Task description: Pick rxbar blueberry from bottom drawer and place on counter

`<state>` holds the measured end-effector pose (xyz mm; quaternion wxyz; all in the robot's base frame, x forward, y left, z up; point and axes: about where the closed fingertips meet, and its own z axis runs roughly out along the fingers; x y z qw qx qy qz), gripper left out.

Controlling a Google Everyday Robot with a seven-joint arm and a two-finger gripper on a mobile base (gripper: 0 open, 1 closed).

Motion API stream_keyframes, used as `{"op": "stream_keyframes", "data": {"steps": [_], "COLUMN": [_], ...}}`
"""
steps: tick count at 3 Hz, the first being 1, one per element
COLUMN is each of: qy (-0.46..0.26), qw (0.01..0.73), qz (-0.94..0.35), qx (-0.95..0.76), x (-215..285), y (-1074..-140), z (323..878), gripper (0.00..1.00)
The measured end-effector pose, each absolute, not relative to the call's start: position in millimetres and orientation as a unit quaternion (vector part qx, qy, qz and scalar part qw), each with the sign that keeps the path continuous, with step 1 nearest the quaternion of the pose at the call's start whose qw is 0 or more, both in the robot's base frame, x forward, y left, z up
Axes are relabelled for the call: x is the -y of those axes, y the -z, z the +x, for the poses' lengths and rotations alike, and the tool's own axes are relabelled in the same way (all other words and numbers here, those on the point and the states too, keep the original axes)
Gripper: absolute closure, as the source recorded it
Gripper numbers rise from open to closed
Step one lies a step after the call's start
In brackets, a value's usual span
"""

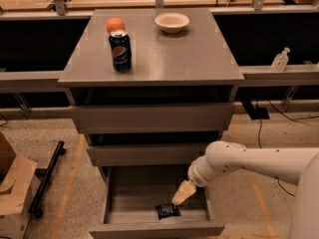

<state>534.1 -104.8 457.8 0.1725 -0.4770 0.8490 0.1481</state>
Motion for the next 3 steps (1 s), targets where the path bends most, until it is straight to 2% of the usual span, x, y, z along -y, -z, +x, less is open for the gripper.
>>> {"op": "stream_keyframes", "data": {"steps": [1, 3], "qy": [-0.156, -0.126], "qw": [0.172, 0.170], "qz": [-0.482, -0.524], "qx": [-0.845, -0.825], "x": [105, 85], "y": [-440, -374], "z": [543, 581], "gripper": [0.00, 0.00]}}
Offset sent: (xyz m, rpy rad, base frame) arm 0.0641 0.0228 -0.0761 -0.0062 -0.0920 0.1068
